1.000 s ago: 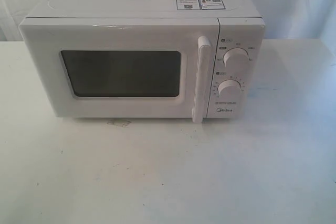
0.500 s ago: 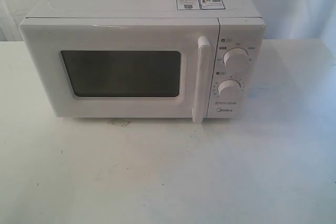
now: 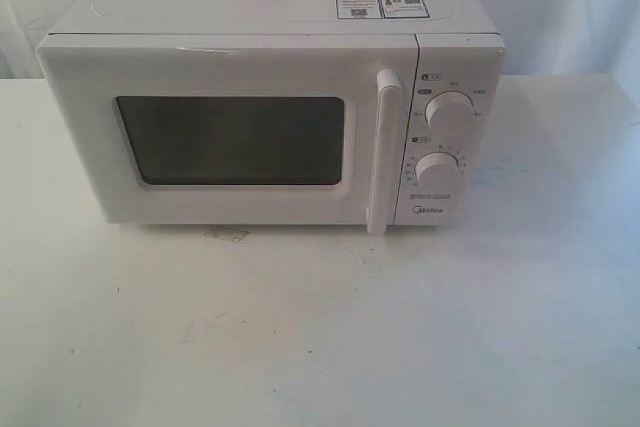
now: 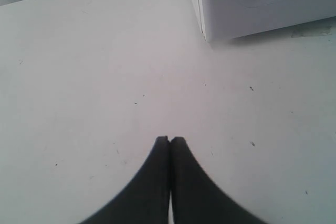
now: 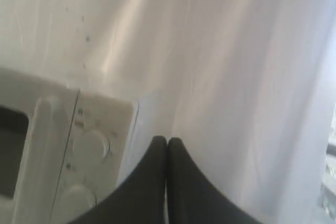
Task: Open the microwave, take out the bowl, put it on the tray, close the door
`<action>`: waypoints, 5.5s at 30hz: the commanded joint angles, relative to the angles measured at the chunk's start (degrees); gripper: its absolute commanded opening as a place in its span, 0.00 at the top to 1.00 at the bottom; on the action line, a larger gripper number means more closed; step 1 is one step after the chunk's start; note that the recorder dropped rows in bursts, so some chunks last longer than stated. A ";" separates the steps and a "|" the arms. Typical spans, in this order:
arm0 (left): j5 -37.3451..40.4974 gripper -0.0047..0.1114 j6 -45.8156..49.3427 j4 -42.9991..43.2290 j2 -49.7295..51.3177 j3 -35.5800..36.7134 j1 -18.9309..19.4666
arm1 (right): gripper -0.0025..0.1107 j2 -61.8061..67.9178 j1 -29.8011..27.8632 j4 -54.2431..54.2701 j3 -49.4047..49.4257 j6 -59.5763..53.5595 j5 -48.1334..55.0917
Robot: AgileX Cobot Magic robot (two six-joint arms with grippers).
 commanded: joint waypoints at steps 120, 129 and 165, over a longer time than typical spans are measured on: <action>0.12 0.96 -0.16 -0.31 -0.25 0.22 -0.05 | 0.49 91.21 -0.09 108.73 -52.62 -114.71 59.75; 0.12 0.96 -0.16 -0.31 -0.25 0.22 -0.05 | 0.98 91.21 -0.09 108.71 -52.62 -115.66 58.88; 0.12 0.96 -0.16 -0.31 -0.25 0.22 -0.05 | 0.54 91.21 -0.09 93.67 -52.95 -107.60 78.06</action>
